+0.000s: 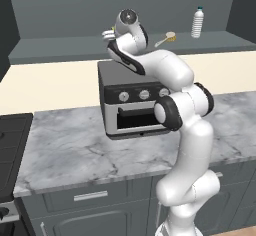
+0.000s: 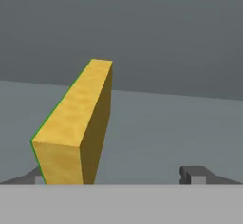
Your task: Pick the sponge and dish brush from the cabinet and place them on the counter.
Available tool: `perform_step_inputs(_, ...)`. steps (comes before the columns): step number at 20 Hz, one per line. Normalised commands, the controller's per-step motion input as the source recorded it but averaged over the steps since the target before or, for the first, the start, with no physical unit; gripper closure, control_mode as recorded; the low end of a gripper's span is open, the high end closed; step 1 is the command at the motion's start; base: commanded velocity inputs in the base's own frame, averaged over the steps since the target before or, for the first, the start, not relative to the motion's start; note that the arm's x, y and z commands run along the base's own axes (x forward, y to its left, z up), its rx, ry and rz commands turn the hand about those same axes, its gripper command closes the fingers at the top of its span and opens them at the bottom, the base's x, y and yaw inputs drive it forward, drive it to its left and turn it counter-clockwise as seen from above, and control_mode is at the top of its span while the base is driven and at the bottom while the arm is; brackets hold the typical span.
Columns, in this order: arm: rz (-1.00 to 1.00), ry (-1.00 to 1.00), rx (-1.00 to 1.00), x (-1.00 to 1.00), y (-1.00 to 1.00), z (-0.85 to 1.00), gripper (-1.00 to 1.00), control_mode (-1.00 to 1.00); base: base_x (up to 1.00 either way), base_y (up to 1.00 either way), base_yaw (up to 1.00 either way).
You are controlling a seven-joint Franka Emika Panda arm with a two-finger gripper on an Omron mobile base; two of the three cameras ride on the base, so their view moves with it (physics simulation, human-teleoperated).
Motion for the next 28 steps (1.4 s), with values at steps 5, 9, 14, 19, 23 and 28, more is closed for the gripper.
perform_step_inputs(5, 0.0, 0.07, -0.01, 0.01, 0.05, -0.15, 1.0, -1.0, 0.0, 0.0, 0.0)
perform_step_inputs(9, 0.0, 0.0, 0.0, 0.0, 0.0, 0.0, 1.0, -1.0, 0.0, 0.0, 0.0)
perform_step_inputs(14, 0.0, -0.02, 0.01, -0.05, 0.0, 0.02, 1.0, -1.0, 0.0, 0.0, 0.0)
perform_step_inputs(19, 0.01, 0.0, 0.04, -0.54, -0.03, 0.16, 1.0, -1.0, 0.0, 0.0, 0.0)
perform_step_inputs(23, 0.03, -0.04, 0.04, -0.93, -0.05, 0.11, 1.0, -1.0, 0.0, 0.0, 0.0)
perform_step_inputs(28, 0.04, -0.08, 0.02, -1.0, -0.04, 0.02, 1.0, -1.0, 0.0, 0.0, 0.0)
